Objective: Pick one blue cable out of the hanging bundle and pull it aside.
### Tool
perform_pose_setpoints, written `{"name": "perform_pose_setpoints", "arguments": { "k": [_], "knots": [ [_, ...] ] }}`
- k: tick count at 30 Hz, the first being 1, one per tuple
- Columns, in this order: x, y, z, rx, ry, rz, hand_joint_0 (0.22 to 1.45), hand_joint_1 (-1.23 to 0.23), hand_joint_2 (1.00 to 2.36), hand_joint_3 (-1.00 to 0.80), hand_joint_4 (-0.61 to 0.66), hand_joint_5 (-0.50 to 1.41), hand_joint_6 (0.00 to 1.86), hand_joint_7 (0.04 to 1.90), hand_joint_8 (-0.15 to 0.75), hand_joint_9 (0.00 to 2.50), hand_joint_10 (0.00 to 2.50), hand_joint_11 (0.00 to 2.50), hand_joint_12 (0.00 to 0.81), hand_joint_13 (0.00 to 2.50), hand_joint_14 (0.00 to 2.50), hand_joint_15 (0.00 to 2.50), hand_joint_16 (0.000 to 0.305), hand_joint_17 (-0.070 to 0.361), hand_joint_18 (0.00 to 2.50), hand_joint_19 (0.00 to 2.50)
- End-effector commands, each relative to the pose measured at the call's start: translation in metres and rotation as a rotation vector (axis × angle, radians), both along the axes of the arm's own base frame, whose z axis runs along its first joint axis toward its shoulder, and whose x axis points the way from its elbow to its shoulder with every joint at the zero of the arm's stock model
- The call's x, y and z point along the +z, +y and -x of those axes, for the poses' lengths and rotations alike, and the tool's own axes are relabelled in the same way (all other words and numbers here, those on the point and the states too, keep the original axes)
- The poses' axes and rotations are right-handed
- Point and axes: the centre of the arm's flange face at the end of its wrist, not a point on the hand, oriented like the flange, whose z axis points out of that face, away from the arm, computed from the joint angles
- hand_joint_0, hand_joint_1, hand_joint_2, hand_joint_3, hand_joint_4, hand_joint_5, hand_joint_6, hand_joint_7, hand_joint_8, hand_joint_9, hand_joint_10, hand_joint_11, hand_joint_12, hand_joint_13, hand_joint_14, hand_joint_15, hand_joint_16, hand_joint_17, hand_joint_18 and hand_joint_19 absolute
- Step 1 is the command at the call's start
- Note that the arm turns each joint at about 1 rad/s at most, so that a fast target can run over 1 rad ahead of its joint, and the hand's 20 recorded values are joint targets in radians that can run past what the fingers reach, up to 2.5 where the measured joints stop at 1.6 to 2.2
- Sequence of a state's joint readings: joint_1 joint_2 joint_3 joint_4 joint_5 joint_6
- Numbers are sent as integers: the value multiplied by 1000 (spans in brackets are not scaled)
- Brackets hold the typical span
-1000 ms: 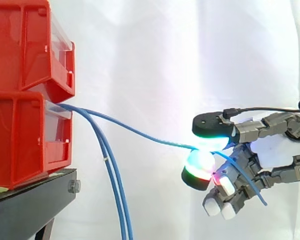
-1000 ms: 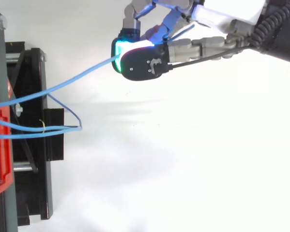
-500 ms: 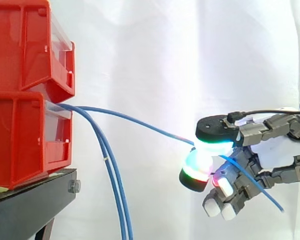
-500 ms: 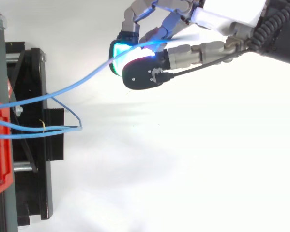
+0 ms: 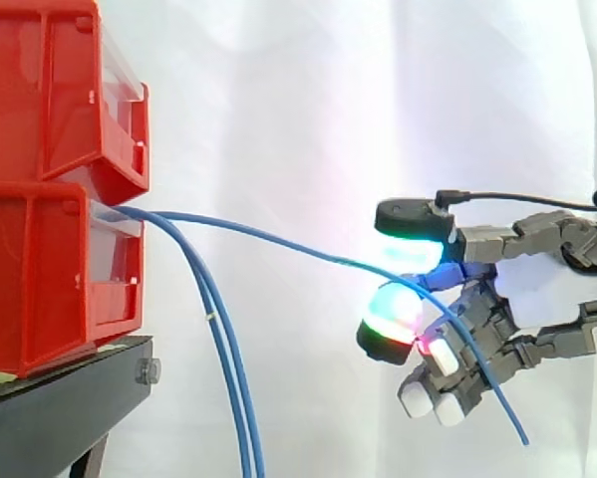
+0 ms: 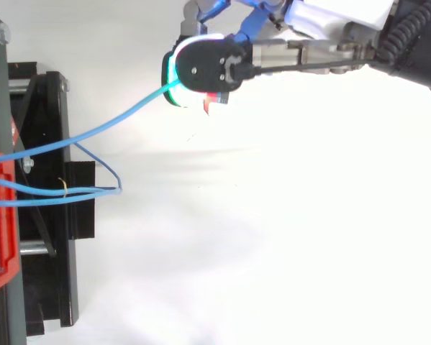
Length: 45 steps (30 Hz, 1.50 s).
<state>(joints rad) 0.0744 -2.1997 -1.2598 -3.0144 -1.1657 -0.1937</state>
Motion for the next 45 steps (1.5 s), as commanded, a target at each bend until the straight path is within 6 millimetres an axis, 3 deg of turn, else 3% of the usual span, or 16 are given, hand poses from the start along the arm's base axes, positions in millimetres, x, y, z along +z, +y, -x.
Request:
{"name": "perform_pose_setpoints", "arguments": {
  "k": [1,5,13,26,45],
  "knots": [
    [2,0,-1,-1,-4,-2,574,-593,1015,-206,26,-72,894,998,250,1177,20,667,260,842,19,509,45,100,708,514],
    [2,0,-1,-1,-6,-2,574,-690,1011,-118,20,-67,900,1001,268,1182,19,657,285,866,18,501,50,112,764,483],
    [2,3,-1,-1,2,0,582,-735,1009,-107,25,-75,918,928,265,1166,18,660,290,858,18,499,50,113,770,479],
    [2,17,0,23,10,-72,561,-610,1014,-318,42,-89,915,890,229,1135,23,676,241,802,21,514,40,89,674,538],
    [3,24,2,24,32,-108,538,-609,1009,-387,55,-86,889,929,240,1145,24,680,241,800,19,498,40,91,678,523]
  ]
}}
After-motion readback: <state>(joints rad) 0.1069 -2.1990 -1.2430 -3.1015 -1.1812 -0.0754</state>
